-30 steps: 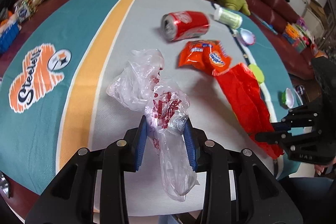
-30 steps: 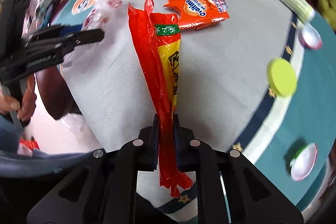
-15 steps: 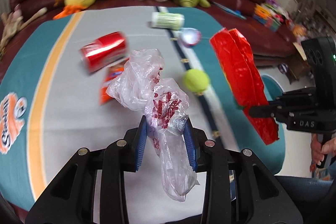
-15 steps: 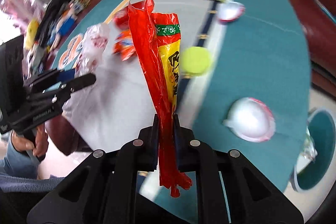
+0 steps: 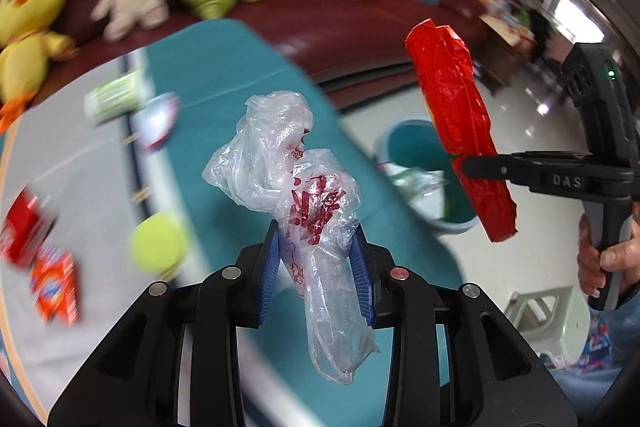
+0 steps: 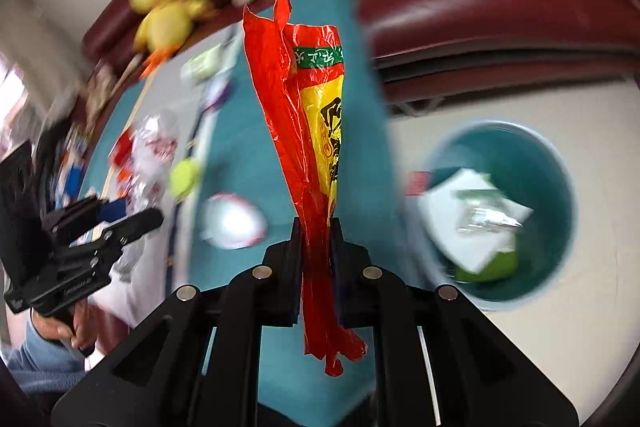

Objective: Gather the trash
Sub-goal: 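Carry the plastic bag and snack bag over the teal bin, then open both tools over the bin, dropping both bags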

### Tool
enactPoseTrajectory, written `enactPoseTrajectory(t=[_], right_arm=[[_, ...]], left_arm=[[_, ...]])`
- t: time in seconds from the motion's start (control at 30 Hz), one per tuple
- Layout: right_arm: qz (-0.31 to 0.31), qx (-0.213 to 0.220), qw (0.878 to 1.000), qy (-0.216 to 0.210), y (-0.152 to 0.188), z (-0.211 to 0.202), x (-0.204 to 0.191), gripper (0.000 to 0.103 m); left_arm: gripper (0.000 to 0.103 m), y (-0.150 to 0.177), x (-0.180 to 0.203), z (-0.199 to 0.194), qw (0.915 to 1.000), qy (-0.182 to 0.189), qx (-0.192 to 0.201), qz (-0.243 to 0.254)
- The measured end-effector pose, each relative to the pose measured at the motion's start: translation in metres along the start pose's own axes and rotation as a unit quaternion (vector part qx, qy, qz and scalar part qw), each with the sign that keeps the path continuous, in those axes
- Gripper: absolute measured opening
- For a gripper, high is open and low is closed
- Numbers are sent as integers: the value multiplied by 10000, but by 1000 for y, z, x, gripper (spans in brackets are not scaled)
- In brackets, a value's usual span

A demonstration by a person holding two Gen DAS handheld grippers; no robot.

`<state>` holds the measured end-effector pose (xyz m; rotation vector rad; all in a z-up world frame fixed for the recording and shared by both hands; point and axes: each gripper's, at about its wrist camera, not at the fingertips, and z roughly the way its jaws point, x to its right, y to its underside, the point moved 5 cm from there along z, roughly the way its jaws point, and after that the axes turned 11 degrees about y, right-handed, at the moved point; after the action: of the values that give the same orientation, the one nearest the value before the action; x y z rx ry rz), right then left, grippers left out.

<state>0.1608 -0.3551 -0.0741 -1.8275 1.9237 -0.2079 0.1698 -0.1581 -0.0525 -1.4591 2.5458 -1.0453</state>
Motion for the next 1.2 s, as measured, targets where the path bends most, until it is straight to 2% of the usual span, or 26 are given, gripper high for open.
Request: enactPoseTrajectory(t=[0.07, 0.27, 0.47, 0.7, 0.77, 0.83, 0.93, 1.03, 1.2], right_arm=[[381, 94, 9991, 179, -2, -7, 44, 12], [1030, 49, 9934, 494, 6, -7, 130, 14], [1405, -191, 9887, 483, 17, 16, 175, 14], [1625, -388, 9849, 461, 25, 36, 205, 15], [1670, -418, 9840, 455, 25, 39, 210, 15], [1723, -438, 9830, 452, 24, 42, 214, 15], [1773, -447, 9821, 453, 21, 44, 219, 15], [1800, -439, 9816, 453, 20, 45, 222, 15], [1781, -470, 9818, 463, 21, 48, 220, 17]], left_arm=[[34, -15, 20, 19, 9997, 106, -83, 189], [34, -48, 77, 81, 9965, 418, -441, 576], [34, -64, 106, 144, 9927, 520, -851, 680], [35, -71, 119, 199, 9887, 602, -1204, 665], [39, -73, 121, 212, 9882, 585, -1263, 634], [57, -73, 121, 222, 9883, 580, -1287, 579], [74, -75, 119, 229, 9892, 471, -1260, 581], [81, -73, 118, 226, 9900, 400, -1228, 577], [89, -65, 109, 211, 9908, 283, -1189, 579]])
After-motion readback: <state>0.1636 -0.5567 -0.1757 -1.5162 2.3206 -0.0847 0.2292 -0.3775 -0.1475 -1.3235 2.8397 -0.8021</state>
